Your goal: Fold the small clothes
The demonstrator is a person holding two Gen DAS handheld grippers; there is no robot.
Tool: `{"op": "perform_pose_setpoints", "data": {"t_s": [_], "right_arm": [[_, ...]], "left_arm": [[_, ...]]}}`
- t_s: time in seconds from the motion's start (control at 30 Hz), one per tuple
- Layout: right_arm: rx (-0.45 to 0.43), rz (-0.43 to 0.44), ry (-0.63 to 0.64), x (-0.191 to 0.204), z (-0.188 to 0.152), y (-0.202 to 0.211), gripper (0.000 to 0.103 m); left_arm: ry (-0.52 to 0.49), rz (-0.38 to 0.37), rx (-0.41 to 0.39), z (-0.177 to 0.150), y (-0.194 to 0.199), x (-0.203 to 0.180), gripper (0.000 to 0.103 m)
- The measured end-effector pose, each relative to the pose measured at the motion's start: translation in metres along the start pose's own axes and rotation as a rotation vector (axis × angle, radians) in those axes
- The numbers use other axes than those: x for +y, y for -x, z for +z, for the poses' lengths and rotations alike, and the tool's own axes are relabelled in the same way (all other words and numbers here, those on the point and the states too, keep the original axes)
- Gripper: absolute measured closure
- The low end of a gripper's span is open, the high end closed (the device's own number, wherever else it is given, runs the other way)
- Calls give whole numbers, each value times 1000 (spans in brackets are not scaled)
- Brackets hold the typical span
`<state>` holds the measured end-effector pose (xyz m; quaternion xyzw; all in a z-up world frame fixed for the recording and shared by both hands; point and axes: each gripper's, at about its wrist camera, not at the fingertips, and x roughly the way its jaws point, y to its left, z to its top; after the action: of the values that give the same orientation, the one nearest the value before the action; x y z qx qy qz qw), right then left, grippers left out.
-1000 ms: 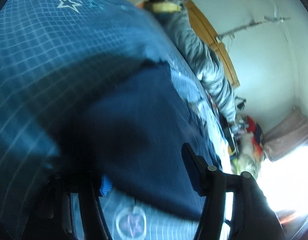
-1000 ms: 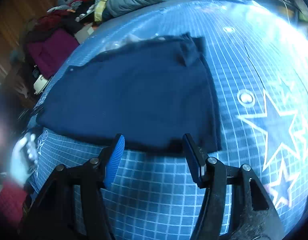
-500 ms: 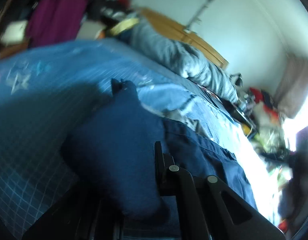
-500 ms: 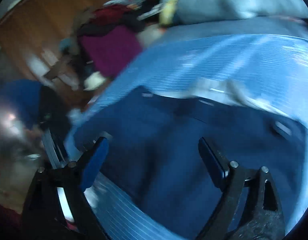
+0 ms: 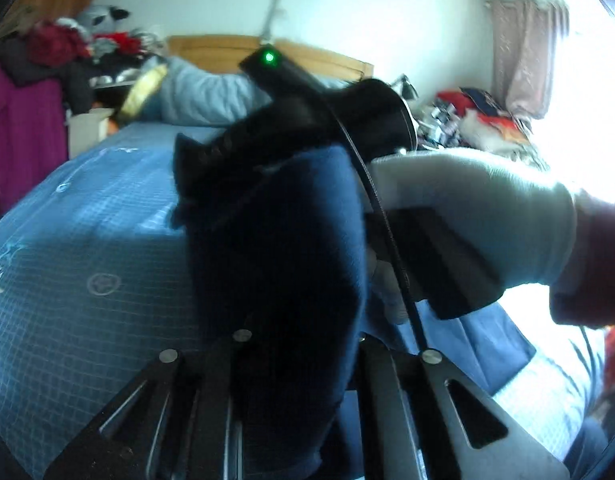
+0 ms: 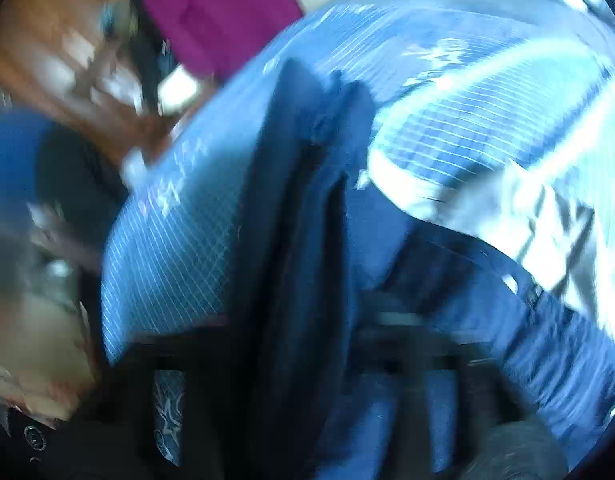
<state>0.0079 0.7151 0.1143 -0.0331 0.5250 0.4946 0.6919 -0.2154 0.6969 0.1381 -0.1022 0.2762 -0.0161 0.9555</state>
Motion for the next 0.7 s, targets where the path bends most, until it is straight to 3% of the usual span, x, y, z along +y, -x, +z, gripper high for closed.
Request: {"op": "perform_pose_setpoints", "data": {"t_s": [0.17,0.33,0.43,0.6,0.7], "right_arm": [[-229,12,-57,-32,-69,91,92],[-333,12,-142,-85,-117,167,92],[-322,-4,-229,-131,-138,174,92],[-249,19,-416,-208,-186,147,90],[-293,87,-450,-218,-194,150,91]], "left_arm": [[-92,-131,34,9,-5,-54,92],[-229,-307,77,13,-18,-135,82],[-277,-371,149,5,-49,-171,78],[-305,-404,361,-28,-116,-203,77],[-339,-383,378,-36,-125,-212,73]]}}
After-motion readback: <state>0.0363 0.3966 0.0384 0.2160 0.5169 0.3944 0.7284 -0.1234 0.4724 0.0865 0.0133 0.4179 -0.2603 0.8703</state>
